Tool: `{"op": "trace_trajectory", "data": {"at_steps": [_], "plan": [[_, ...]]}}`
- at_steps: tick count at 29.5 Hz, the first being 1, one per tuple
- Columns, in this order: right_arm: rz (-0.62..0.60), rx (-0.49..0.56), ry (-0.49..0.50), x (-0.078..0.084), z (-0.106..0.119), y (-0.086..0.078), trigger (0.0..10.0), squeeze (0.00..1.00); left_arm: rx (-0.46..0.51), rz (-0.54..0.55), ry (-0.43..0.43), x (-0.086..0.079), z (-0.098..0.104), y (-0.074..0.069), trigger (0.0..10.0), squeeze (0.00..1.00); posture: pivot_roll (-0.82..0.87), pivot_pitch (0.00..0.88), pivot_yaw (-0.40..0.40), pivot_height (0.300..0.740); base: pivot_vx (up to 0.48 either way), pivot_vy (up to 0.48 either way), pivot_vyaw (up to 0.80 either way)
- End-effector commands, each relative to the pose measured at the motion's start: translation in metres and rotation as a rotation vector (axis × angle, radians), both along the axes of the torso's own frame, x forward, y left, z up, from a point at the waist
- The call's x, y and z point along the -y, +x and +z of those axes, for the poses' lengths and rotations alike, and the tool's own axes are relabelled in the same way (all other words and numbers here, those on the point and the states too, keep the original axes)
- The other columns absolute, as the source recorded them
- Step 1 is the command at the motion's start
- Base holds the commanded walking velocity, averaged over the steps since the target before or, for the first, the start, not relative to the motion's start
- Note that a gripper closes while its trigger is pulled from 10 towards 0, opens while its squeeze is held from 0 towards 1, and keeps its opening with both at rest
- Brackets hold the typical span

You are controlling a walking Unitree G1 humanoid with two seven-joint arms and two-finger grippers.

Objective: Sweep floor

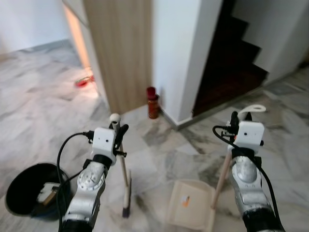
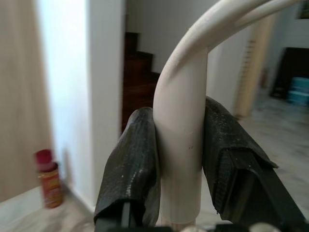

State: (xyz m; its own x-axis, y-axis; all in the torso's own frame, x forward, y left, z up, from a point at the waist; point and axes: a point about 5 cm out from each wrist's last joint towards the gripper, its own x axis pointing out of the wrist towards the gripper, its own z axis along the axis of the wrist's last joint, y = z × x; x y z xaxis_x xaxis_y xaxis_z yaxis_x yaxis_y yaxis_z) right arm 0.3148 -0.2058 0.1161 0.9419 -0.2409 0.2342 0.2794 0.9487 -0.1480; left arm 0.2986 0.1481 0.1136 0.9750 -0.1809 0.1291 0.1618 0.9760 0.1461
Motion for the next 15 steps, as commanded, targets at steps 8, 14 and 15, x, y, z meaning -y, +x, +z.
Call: {"op": "trace_trajectory", "data": {"at_steps": [8, 14, 15], "plan": [[0.014, 0.025, -0.007, -0.0051, 0.005, -0.0012, 10.0, 0.0, 0.053, 0.017, 0.021, -0.0035, 0.0057, 0.0025, 10.0, 0.0, -0.06, 0.0, 0.012, 0.74, 0.0, -0.194, -0.8], [0.017, 0.023, -0.006, -0.0066, 0.0046, -0.0012, 10.0, 0.0, 0.058, 0.012, 0.014, -0.0037, 0.0065, 0.0053, 10.0, 0.0, -0.06, 0.0, 0.016, 0.74, 0.0, 0.0, -0.8], [0.017, 0.023, -0.006, -0.0066, 0.0046, -0.0012, 10.0, 0.0, 0.058, 0.012, 0.014, -0.0038, 0.0065, 0.0054, 10.0, 0.0, -0.06, 0.0, 0.016, 0.74, 0.0, 0.0, -0.8]]}}
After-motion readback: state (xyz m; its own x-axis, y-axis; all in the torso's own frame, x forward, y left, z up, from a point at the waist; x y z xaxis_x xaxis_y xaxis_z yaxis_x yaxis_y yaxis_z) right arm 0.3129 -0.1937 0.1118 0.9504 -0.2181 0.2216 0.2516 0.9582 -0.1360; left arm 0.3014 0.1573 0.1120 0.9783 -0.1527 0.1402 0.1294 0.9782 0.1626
